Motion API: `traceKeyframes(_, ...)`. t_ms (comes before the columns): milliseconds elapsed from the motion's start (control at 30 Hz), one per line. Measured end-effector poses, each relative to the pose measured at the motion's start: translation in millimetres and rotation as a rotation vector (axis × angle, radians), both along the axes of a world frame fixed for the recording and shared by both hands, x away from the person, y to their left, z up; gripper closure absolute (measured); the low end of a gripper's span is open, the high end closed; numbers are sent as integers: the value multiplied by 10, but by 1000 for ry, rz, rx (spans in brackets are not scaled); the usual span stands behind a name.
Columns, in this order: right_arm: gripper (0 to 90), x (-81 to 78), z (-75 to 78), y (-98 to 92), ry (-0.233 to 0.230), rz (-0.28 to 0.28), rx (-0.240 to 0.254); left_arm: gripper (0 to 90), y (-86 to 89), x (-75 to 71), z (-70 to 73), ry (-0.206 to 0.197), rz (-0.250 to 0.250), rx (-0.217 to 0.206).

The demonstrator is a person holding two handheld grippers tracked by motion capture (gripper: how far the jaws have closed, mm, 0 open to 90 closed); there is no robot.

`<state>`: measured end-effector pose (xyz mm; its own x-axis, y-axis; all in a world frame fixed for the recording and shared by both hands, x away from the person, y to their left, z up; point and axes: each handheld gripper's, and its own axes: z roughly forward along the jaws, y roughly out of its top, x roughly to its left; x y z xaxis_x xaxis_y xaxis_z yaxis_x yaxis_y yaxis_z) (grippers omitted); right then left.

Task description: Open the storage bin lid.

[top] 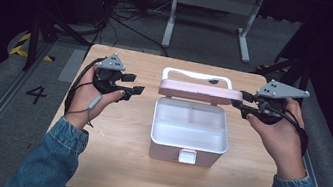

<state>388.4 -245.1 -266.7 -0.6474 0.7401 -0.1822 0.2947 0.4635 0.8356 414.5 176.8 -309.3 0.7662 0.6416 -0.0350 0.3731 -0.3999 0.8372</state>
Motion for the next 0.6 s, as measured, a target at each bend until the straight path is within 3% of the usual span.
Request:
traceKeyframes(333,662,166,66,26,3,-1,-8,467,165,-208,-159,36,3,8)
traceKeyframes(600,679,287,91,58,6,-8,-15,466,313,-345,-259,63,51,31)
